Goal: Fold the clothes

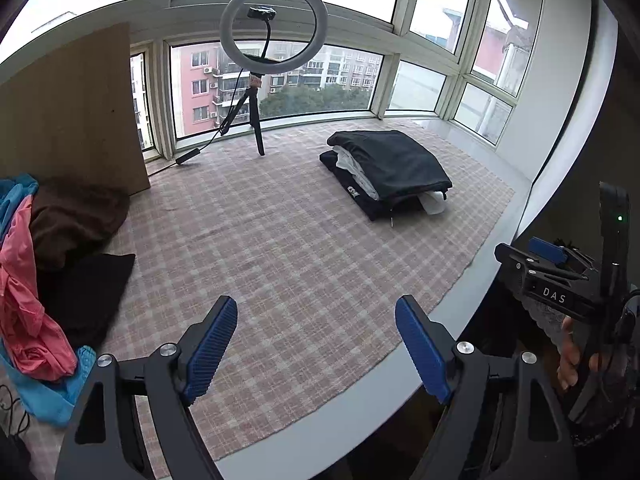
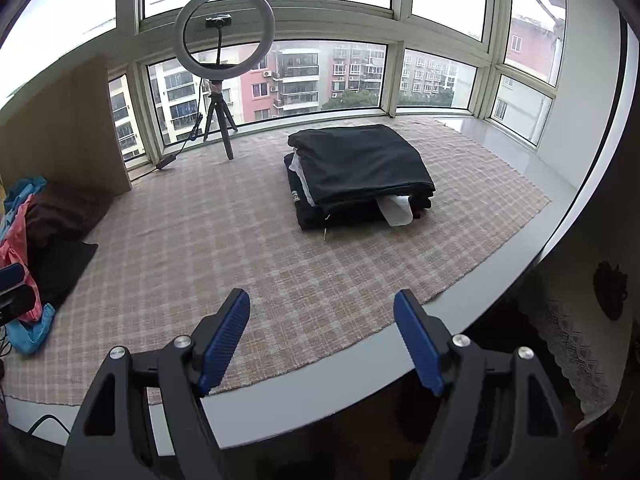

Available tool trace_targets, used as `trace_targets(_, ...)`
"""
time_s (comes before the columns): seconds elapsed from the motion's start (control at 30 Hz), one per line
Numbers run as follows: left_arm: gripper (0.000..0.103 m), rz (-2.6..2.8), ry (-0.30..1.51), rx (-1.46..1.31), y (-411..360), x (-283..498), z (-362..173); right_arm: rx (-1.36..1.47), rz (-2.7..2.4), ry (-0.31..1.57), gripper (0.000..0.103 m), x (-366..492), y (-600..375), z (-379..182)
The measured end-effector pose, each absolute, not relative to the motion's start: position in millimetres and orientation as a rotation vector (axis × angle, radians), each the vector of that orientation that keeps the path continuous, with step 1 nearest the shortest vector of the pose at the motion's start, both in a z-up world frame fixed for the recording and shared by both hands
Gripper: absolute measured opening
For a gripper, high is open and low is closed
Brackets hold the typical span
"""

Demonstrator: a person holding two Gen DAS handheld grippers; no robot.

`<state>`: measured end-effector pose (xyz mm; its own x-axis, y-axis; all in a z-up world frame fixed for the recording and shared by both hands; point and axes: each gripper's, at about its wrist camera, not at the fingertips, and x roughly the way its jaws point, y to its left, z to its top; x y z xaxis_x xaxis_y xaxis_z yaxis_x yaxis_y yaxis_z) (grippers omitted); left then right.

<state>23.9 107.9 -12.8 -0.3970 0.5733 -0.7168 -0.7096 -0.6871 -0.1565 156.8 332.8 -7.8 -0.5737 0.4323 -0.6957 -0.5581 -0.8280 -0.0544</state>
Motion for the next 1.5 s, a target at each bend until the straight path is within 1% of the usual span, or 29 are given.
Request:
trace_targets(0.2, 0.081, 2.128, 0.218, -0.996, 103, 23, -12, -0.992, 2.378, 0.192, 0.074, 153, 321, -8)
trace_targets(0.3, 0.087, 2.131, 0.232, -0.981, 102, 27, -10, -1.001, 2.377, 0.185, 0.074, 154, 318, -10)
trace_targets(0.67, 0.088, 2.179, 0.229, -0.942, 100, 35, 2, -0.999, 2.371, 0.178, 0.074, 160, 318, -9)
trace_targets(0.83, 0.091, 2.246, 0.253, -0.912, 97, 39, 6, -1.002, 2.374, 0.187, 0.074, 161, 320, -9)
trace_targets(0.93, 0.091, 2.282, 0.274, -0.898, 94, 41, 8, -1.006, 2.38, 0.19, 0.074, 160, 320, -9)
trace_targets(1.2, 0.091, 2.323, 0.251, -0.903, 80, 42, 8, -1.02, 2.405, 0.148, 0.074, 152, 308, -8)
trace_targets(1.37, 0.094, 2.348, 0.234, -0.906, 71, 43, 9, -1.027, 2.423, 0.139, 0.074, 148, 301, -8)
trace_targets(1.4, 0.094, 2.352, 0.231, -0.907, 69, 43, 9, -1.027, 2.428, 0.134, 0.074, 147, 299, -7)
trace_targets(1.5, 0.102, 2.378, 0.233, -0.91, 62, 44, 9, -1.028, 2.445, 0.124, 0.074, 143, 294, -7)
